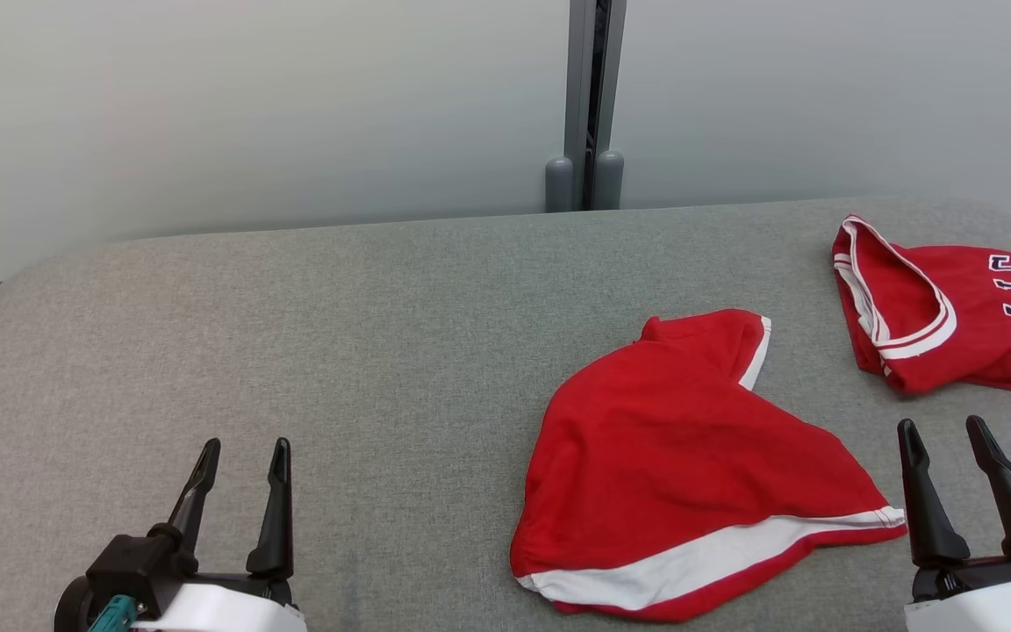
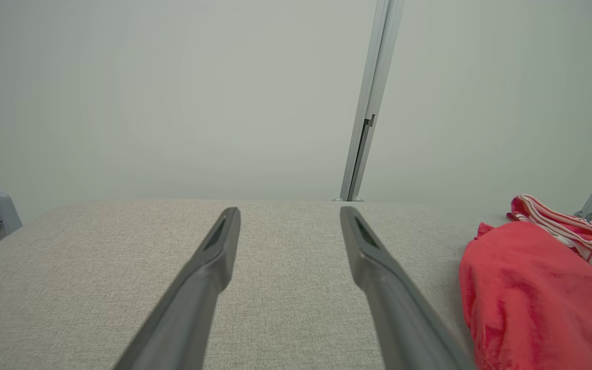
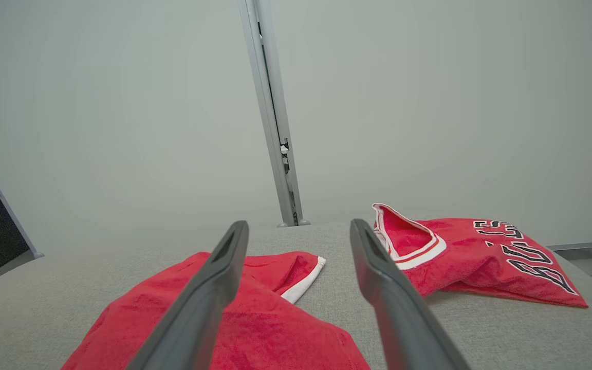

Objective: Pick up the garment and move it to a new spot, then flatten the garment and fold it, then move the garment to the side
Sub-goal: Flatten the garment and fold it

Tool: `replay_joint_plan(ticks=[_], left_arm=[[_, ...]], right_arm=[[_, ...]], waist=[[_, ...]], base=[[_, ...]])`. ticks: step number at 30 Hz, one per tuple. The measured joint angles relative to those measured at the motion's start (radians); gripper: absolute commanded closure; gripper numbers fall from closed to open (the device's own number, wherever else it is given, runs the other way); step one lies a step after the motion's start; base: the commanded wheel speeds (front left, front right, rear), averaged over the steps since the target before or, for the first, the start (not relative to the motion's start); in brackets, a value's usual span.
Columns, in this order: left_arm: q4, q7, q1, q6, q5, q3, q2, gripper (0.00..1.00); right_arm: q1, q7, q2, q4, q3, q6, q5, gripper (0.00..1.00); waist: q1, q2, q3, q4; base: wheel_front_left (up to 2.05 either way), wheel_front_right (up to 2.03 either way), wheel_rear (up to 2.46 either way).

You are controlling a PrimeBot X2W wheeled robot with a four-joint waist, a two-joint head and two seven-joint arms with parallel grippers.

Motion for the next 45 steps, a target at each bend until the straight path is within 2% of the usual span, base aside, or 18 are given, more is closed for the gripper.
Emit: replay_joint_plan(ticks=[10,19,27,40,41,42,43,45], left_arm=[[0.028,0.000,0.023,-0.013,0.003,-0.013,0.000,0.00],[0.136,0.000,0.016,-0.035,0.026,-0.244,0.000,0.00],[0.295,0.000,-0.060,-0.040,0.001,-0.422,-0.001,0.00],[0.474,0.000,-0.179,-0.043,-0.056,-0.536,-0.001,0.00],[0.478,0.000,-0.187,-0.043,-0.068,-0.547,-0.001,0.27],[0.475,0.000,-0.193,-0.043,-0.075,-0.555,-0.001,0.94],[0.474,0.000,-0.201,-0.043,-0.082,-0.563,-0.001,1.00],[0.456,0.000,-0.207,-0.043,-0.095,-0.567,-0.001,1.00]], right_arm=[[0.029,-0.001,0.034,-0.051,-0.011,0.000,-0.035,0.00],[0.013,-0.001,0.039,-0.055,0.012,0.000,-0.044,0.00],[-0.016,-0.001,0.039,-0.048,0.031,0.000,-0.044,0.00],[-0.046,-0.001,0.042,-0.041,0.040,0.000,-0.039,0.00],[-0.046,-0.002,0.043,-0.041,0.038,0.000,-0.039,0.00],[-0.046,-0.002,0.042,-0.041,0.034,0.000,-0.039,0.00],[-0.046,-0.002,0.043,-0.042,0.032,0.000,-0.039,0.00],[-0.045,-0.002,0.043,-0.042,0.025,0.000,-0.039,0.00]], waist=[[0.0000,0.0000,-0.003,-0.003],[0.0000,0.0000,0.022,-0.022],[0.0000,0.0000,0.058,-0.062],[0.0000,0.0000,0.106,-0.137],[0.0000,0.0000,0.110,-0.142],[0.0000,0.0000,0.113,-0.146],[0.0000,0.0000,0.115,-0.149],[0.0000,0.0000,0.116,-0.149]], base=[[0.00,0.00,0.00],[0.00,0.00,0.00],[0.00,0.00,0.00],[0.00,0.00,0.00],[0.00,0.00,0.00],[0.00,0.00,0.00],[0.00,0.00,0.00],[0.00,0.00,0.00]])
